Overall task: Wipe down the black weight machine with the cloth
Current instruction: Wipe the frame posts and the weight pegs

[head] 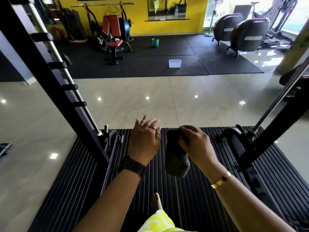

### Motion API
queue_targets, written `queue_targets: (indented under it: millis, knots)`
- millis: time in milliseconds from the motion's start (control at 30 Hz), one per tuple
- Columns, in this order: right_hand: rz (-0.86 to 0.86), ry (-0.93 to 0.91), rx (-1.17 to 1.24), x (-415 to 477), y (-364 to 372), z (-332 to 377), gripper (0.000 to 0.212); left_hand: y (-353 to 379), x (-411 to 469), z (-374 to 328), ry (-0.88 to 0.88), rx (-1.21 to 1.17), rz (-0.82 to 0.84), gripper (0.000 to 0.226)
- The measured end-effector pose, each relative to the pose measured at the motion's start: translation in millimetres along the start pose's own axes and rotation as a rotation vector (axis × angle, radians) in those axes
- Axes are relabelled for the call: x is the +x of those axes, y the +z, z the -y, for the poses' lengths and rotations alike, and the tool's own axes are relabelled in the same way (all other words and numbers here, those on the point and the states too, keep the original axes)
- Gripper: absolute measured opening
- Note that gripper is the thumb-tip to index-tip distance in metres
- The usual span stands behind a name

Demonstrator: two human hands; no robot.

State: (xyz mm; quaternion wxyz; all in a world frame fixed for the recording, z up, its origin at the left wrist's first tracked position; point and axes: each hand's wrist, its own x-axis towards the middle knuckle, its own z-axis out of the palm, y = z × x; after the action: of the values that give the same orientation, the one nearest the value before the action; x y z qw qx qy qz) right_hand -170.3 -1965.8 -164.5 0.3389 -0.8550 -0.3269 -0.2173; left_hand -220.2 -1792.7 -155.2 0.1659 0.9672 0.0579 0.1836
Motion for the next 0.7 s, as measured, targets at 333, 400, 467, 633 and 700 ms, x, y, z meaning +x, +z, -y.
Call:
queue_targets:
  millis: [333,400,467,633,700]
  knots:
    - [0.202,0.037,0.001,135,128,-80,0.029,70,155,102,-0.086,0.017,0.101,0.054]
    - [0.199,0.03,-0.001,161,146,-90,0.029,72,188,118,-0.081,0.03,0.121,0.051]
    - [0.172,0.024,0.003,187,158,-97,0.029,68,215,130,-0.058,0.052,0.103,0.056]
    - [0.148,-0.018,0.019,246,180,-104,0.024,55,264,151,-0.06,0.049,0.049,0.054]
    - [0.124,-0.048,0.017,272,189,-107,0.022,52,278,158,-0.072,0.035,0.04,0.055]
